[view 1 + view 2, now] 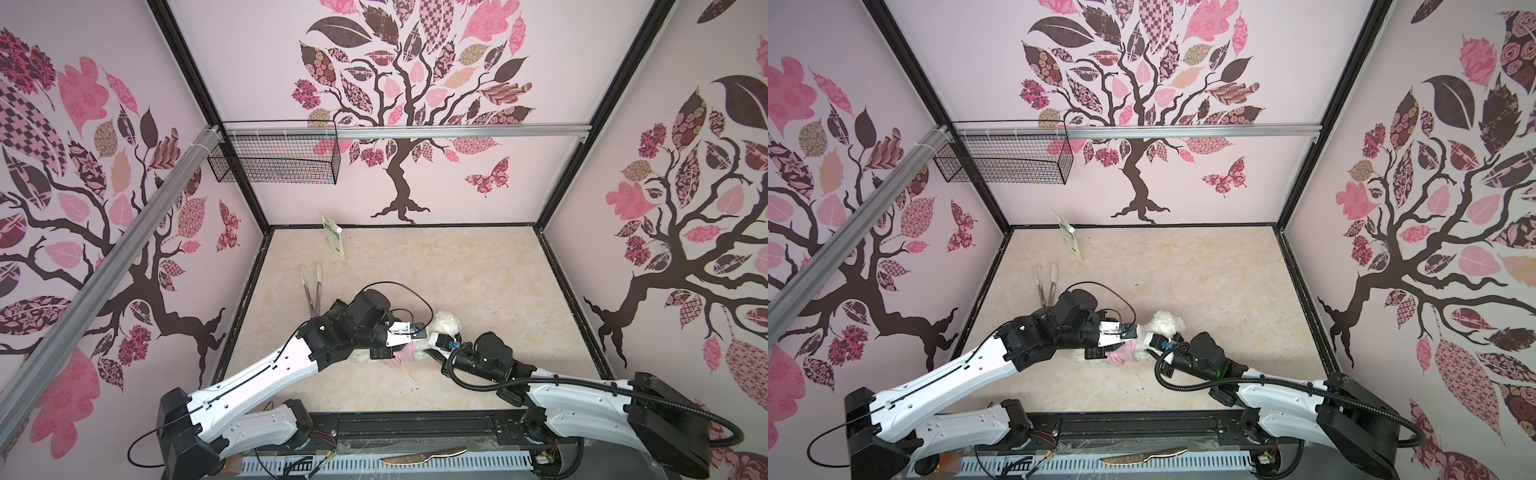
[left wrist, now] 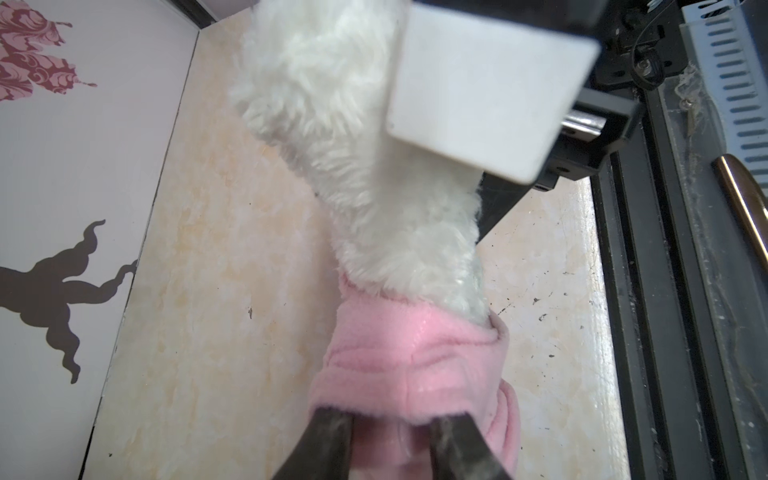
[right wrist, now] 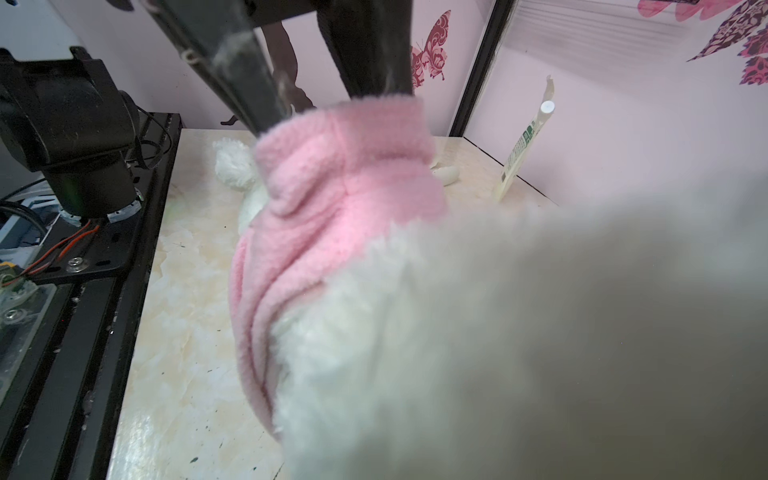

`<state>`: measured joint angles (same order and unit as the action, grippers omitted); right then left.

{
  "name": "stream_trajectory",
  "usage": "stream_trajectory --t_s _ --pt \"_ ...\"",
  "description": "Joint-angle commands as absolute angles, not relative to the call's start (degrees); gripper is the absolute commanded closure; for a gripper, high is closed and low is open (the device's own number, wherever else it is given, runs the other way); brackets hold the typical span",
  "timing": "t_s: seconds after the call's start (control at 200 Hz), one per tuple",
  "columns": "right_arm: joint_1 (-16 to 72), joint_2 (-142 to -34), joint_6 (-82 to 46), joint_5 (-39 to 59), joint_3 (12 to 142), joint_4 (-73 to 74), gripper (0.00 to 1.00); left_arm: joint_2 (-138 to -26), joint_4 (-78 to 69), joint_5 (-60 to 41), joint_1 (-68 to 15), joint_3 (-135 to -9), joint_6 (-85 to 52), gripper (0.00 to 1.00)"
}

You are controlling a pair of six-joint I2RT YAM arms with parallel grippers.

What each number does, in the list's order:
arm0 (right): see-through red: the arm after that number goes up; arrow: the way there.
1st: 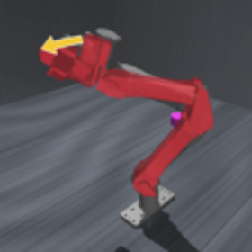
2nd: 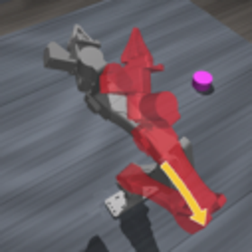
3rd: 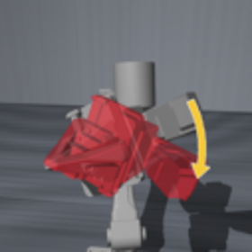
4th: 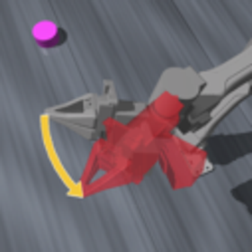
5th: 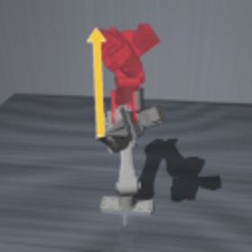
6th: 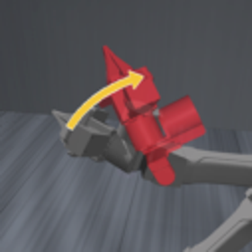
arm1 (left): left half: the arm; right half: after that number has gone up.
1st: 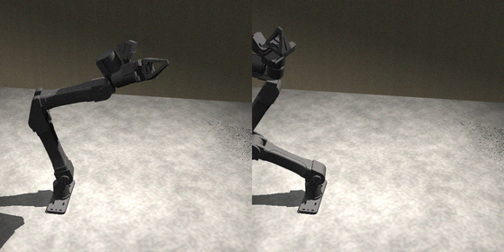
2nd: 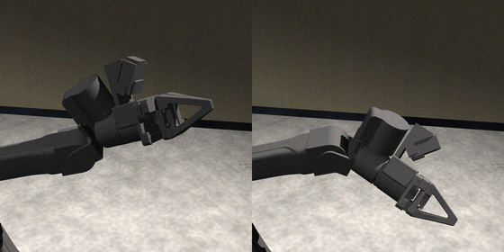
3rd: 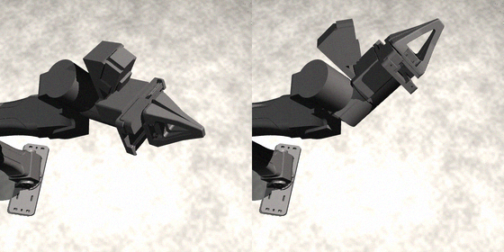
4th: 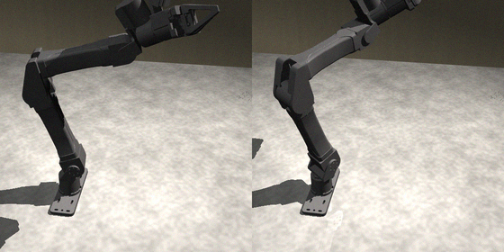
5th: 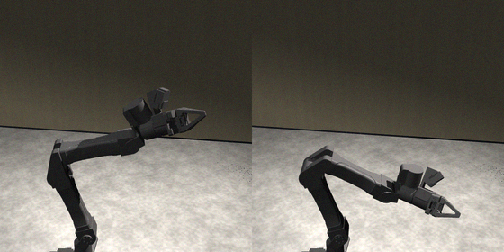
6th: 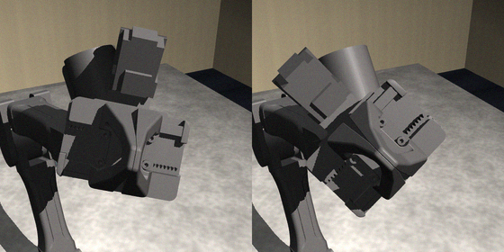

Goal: Dress the teddy bear

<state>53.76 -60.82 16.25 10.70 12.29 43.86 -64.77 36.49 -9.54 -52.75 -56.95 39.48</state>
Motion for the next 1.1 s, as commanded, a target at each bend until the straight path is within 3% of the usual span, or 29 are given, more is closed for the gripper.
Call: stream_trajectory --t_s 0.0,0.165,0.385,0.63,1.095 --pt "54.4 -60.2 14.2 15.0 15.4 53.1 0.87 -67.5 37.0 -13.4 -52.9 -58.6 38.5 0.65" --pt "54.4 -59.5 10.6 15.4 16.8 56.9 0.87 -70.4 40.5 -15.2 -52.9 -57.6 38.3 0.68" --pt "54.4 -58.1 5.9 9.6 15.3 59.3 0.90 -67.8 38.4 -21.1 -52.5 -57.5 34.8 1.00" --pt "53.2 -55.5 0.6 1.0 8.8 59.7 0.94 -53.8 20.0 -35.2 -44.1 -49.3 22.5 1.00" --pt "49.1 -55.1 -5.8 0.6 5.1 60.3 0.97 -46.5 15.8 -43.8 -35.3 -46.5 17.3 1.00"
